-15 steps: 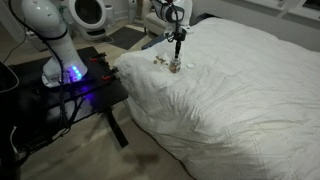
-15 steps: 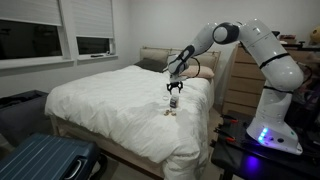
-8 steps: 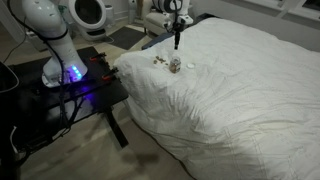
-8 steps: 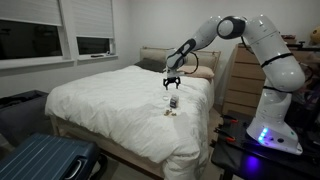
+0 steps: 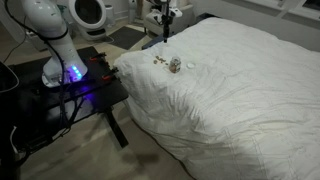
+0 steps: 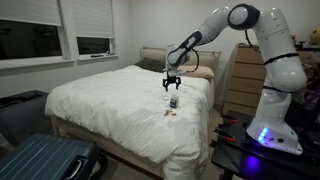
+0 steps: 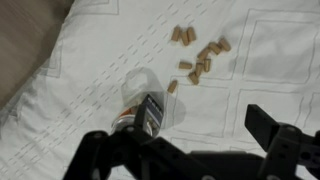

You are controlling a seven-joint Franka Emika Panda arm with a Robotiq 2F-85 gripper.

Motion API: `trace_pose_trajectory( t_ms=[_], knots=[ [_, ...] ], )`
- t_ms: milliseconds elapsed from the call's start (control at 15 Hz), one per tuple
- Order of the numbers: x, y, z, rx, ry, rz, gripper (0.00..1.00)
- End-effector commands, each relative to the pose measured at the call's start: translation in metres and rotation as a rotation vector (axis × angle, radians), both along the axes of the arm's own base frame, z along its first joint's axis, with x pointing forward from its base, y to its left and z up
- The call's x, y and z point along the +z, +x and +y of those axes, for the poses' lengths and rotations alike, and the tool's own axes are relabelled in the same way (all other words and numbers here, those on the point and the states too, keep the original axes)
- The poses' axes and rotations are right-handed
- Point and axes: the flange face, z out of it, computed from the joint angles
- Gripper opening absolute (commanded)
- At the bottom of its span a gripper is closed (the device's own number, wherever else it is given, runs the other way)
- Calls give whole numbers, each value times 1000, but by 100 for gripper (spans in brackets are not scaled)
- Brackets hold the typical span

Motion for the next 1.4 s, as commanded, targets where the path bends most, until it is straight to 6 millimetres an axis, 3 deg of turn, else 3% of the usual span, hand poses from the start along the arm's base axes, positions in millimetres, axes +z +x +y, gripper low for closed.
trace_pose_trajectory(
  t_ms=[0,467,1000,1067,1333],
  knots=[
    [19,-39,31,56,38,20,100],
    [33,-86,84,142,14,51,100],
    [50,-125,117,197,28,106,100],
    [40,-109,114,213,20,87,100],
    [44,-117,117,218,23,101,100]
  ],
)
